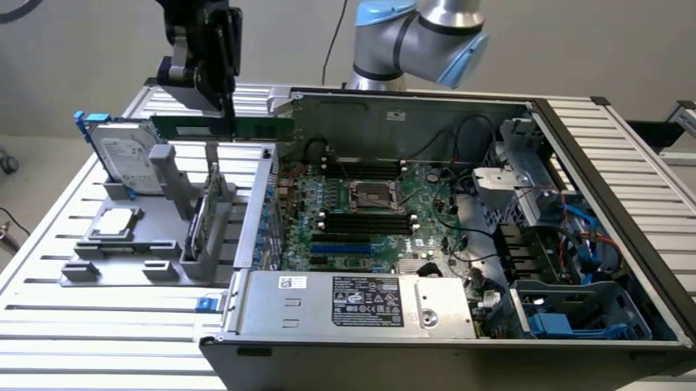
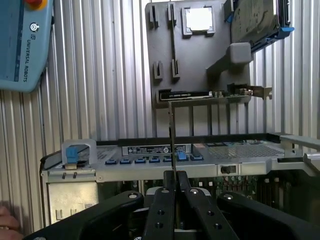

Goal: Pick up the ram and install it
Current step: 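Pick up the ram and move it above insertion slot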

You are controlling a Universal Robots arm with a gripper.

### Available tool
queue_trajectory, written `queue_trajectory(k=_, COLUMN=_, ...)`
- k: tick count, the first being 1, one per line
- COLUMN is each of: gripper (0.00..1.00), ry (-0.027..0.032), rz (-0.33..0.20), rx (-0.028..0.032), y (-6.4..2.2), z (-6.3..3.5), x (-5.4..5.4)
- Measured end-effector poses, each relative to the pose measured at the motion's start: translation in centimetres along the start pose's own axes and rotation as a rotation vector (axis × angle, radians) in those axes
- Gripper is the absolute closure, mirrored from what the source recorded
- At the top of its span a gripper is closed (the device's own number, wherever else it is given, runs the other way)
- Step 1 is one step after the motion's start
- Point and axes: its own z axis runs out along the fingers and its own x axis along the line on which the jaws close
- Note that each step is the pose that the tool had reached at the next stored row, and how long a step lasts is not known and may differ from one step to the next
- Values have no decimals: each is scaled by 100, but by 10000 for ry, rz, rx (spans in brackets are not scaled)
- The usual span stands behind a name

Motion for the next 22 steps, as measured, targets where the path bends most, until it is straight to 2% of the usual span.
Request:
queue_trajectory(k=8, gripper=86, ry=0, rz=2, rx=0, y=-357, z=24, x=-96)
queue_trajectory(k=16, gripper=86, ry=0, rz=1, rx=1, y=-642, z=159, x=-292)
queue_trajectory(k=22, gripper=86, ry=-1, rz=1, rx=0, y=-879, z=260, x=-364)
